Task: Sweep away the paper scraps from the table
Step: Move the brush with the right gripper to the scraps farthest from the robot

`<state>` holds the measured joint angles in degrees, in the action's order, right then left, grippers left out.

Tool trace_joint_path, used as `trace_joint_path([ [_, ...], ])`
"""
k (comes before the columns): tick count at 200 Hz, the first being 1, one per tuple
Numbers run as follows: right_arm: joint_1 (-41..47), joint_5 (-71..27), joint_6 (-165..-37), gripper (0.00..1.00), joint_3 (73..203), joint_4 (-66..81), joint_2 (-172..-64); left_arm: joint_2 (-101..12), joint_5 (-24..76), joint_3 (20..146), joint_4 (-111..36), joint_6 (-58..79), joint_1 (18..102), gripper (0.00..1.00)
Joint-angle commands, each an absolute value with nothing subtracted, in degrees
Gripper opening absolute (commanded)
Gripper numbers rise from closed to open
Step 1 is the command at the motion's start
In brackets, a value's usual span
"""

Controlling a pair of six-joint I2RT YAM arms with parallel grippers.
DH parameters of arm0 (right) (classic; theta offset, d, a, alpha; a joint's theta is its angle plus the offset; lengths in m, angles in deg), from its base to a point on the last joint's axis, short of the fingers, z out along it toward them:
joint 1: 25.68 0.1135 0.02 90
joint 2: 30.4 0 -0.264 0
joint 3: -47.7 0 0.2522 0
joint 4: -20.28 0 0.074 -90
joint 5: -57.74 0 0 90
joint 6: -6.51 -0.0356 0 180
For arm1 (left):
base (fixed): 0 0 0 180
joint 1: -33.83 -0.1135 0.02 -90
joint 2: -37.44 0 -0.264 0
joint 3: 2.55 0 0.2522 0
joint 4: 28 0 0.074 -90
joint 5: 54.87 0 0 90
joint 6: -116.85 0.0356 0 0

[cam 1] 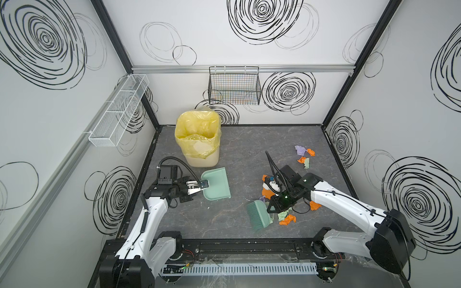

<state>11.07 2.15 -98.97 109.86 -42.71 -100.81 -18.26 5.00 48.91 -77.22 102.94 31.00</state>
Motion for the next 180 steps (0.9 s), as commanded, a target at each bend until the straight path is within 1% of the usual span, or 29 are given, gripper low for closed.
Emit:
trace_joint_path([
  [1,11.2,-6.9,-100.7,0.0,113.2,-47.2,-101.4,-18.5,2.1,47.7,-75.7,104.7,29.9,0.0],
  [43,11.2,-18.0,-100.5,0.0,120.1,-52.9,-104.6,-19.1,0.9,47.6,-75.8,104.9,29.1,0.0],
  [96,11.2,-23.7,-98.4,0.0,129.3,-55.6,-111.9,-19.2,0.6,47.7,-75.5,104.6,28.7,0.0],
  [113,11.2,-23.0,-96.7,0.0,132.7,-55.5,-112.6,-19.3,0.3,47.7,-75.5,104.5,28.6,0.0],
  [149,10.3,-16.8,-94.1,0.0,142.6,-56.2,-112.0,-19.6,0.0,47.5,-75.2,104.5,28.5,0.0],
  [166,7.8,-13.9,-93.4,0.0,147.6,-55.4,-111.7,-20.3,-0.2,47.9,-75.3,104.2,28.5,0.0],
  [180,4.6,-14.9,-93.2,0.0,150.2,-53.5,-111.0,-20.7,-0.6,48.7,-75.9,104.2,28.5,0.0],
])
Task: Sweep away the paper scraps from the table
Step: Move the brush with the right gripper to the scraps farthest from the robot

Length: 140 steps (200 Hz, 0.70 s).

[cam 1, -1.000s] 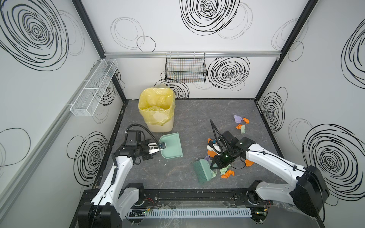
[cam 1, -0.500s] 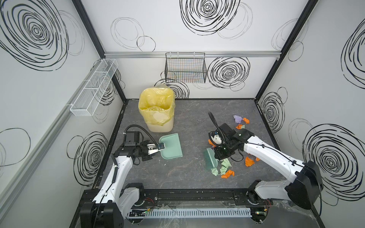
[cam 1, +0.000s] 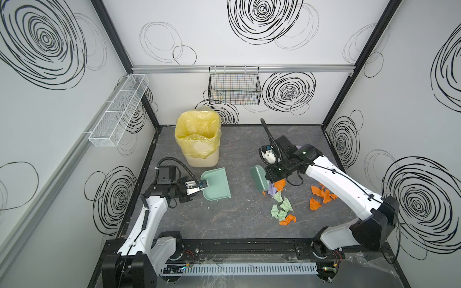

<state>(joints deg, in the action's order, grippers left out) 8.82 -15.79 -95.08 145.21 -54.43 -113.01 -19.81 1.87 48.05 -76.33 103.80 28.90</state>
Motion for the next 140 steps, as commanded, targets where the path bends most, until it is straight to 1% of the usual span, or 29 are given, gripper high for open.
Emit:
trace_joint_path([
  [1,4.4,-15.1,-93.2,0.0,150.3,-53.3,-111.0,-20.7,-0.6,48.7,-75.9,104.2,28.5,0.0],
  [29,-3.0,-27.9,-92.7,0.0,149.8,-46.2,-109.2,-20.6,-0.8,49.1,-76.1,103.7,28.5,0.0],
  [58,-10.7,-50.7,-90.5,0.0,146.3,-39.8,-112.2,-19.7,-1.2,49.1,-76.8,103.0,28.5,0.0],
  [66,-12.5,-55.4,-88.9,0.0,144.7,-37.0,-113.6,-19.3,-1.4,48.9,-76.8,102.7,28.5,0.0],
  [87,-16.4,-65.4,-86.3,0.0,142.2,-31.5,-119.1,-18.6,-1.8,48.5,-76.8,101.8,28.5,0.0],
  [111,-18.5,-73.3,-81.2,0.0,141.6,-25.2,-126.9,-18.6,-2.2,48.3,-77.1,101.3,28.6,0.0],
  [126,-18.9,-78.2,-79.0,0.0,144.1,-24.5,-133.1,-18.4,-2.4,48.2,-77.5,101.2,28.6,0.0],
  [140,-19.2,-82.7,-78.9,0.0,148.7,-27.3,-139.9,-18.1,-2.6,47.8,-77.7,101.4,28.6,0.0],
])
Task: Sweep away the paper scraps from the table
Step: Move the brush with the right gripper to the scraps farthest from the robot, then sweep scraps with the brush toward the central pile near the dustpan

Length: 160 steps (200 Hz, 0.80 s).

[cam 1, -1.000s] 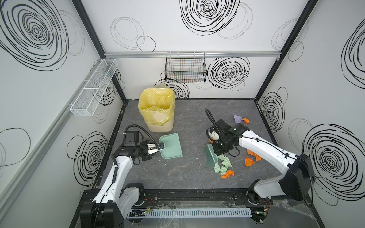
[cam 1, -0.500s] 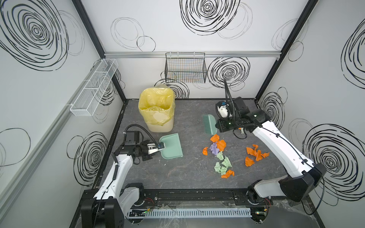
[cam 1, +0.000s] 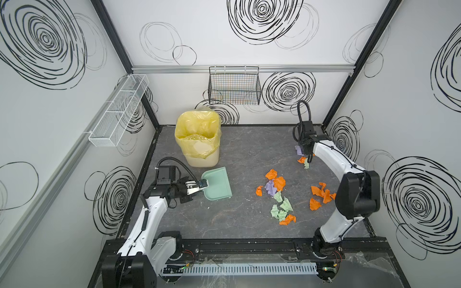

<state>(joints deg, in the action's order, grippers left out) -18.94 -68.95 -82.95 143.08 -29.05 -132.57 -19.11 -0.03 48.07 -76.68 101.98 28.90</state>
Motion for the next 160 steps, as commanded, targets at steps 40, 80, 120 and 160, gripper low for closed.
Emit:
trace_joint_path([
  [40,-18.0,-84.2,-75.6,0.0,154.2,-28.5,-150.9,-17.9,-2.7,46.6,-77.3,101.5,28.6,0.0],
  [80,-13.6,-82.7,-70.7,0.0,147.4,-24.8,-150.0,-17.8,-3.1,46.5,-77.6,102.8,27.4,0.0],
  [120,-5.8,-78.8,-70.2,0.0,140.7,-25.8,-145.4,-18.5,-3.8,46.5,-77.7,103.5,26.6,0.0],
  [160,2.4,-76.3,-76.4,0.0,135.2,-35.6,-143.4,-18.1,-4.2,46.2,-78.1,104.2,25.8,0.0],
])
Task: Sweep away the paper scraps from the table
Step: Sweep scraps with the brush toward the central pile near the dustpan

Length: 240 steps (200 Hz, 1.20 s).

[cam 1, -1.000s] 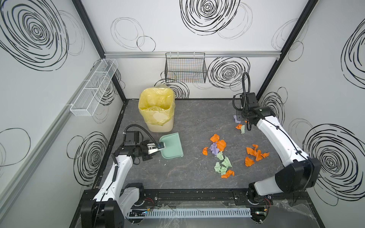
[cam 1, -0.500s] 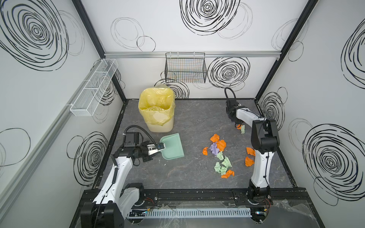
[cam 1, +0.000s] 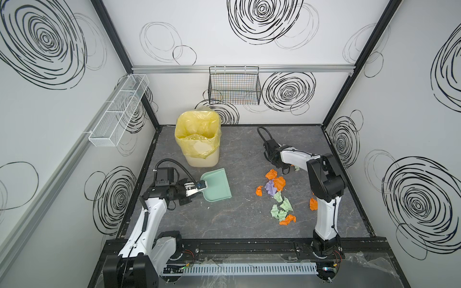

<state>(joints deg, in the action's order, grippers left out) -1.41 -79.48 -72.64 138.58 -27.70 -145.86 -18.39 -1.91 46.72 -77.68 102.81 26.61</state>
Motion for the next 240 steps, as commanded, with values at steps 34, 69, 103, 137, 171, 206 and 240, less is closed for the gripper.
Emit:
trace_joint_path([
  [34,11.5,-71.1,-81.5,0.0,131.7,-42.7,-140.3,-18.6,-4.3,46.5,-78.1,104.2,25.8,0.0],
  [69,20.2,-64.7,-88.2,0.0,129.4,-50.5,-138.2,-18.9,-4.9,47.2,-78.2,103.1,26.0,0.0],
  [103,25.9,-69.7,-91.5,0.0,136.6,-56.7,-133.8,-18.9,-4.3,47.2,-78.0,102.8,26.7,0.0],
  [137,24.6,-75.9,-88.2,0.0,148.3,-57.1,-133.2,-18.7,-4.0,47.6,-78.1,102.3,26.7,0.0],
  [171,18.9,-75.9,-75.1,0.0,152.2,-42.5,-136.6,-18.7,-3.9,47.6,-78.0,101.6,27.0,0.0],
  [206,12.7,-74.5,-67.9,0.0,157.8,-34.5,-145.7,-17.6,-3.1,47.3,-79.1,102.2,26.8,0.0],
  [240,11.8,-75.0,-64.9,0.0,160.6,-34.5,-153.0,-16.8,-2.3,47.0,-79.6,103.5,25.9,0.0],
])
